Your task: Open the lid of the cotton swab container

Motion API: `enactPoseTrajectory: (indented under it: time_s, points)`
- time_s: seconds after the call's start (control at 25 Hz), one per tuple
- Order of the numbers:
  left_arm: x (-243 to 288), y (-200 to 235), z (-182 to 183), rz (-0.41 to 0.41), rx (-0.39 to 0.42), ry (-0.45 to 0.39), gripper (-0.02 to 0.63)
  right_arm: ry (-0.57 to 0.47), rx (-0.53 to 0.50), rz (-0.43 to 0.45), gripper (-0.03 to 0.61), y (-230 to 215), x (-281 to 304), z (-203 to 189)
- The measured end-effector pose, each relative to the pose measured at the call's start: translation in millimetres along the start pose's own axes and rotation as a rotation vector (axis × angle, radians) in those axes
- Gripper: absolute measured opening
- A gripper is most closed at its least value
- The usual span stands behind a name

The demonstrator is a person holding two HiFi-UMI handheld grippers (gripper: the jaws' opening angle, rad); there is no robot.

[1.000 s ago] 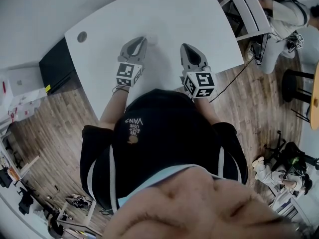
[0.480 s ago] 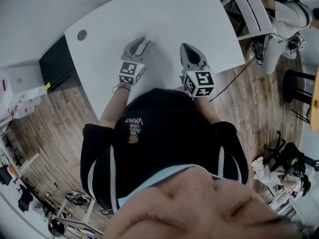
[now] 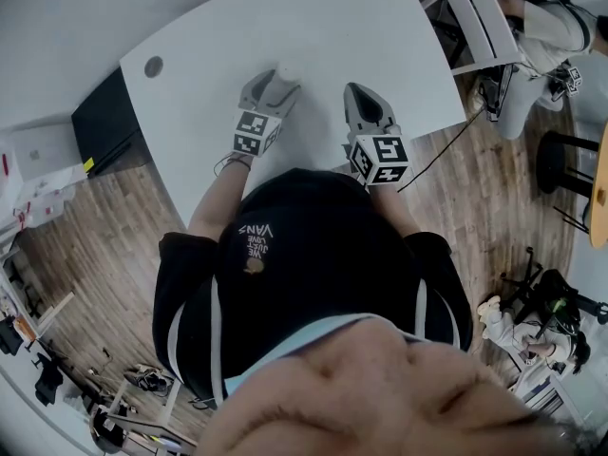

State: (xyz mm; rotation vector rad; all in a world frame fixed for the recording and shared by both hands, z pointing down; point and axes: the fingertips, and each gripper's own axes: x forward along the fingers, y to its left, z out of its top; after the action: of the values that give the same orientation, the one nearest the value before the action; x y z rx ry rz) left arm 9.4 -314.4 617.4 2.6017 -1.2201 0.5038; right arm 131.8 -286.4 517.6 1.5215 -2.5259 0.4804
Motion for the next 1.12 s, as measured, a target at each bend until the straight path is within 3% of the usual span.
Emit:
enactPoseTrajectory:
  time_s: [0.4,1.12]
  points:
    - [22.5,8.2,-25.3,0.018,0.016,0.091,0.262,0.017,0.011,-0.001,0.012,0.6,1.0,-8.0]
    - [39.5,7.5,-31.0,0.017,0.061,0.173,0.262,0.017,0.011,-0.008,0.012,-3.7,1.7,-7.7]
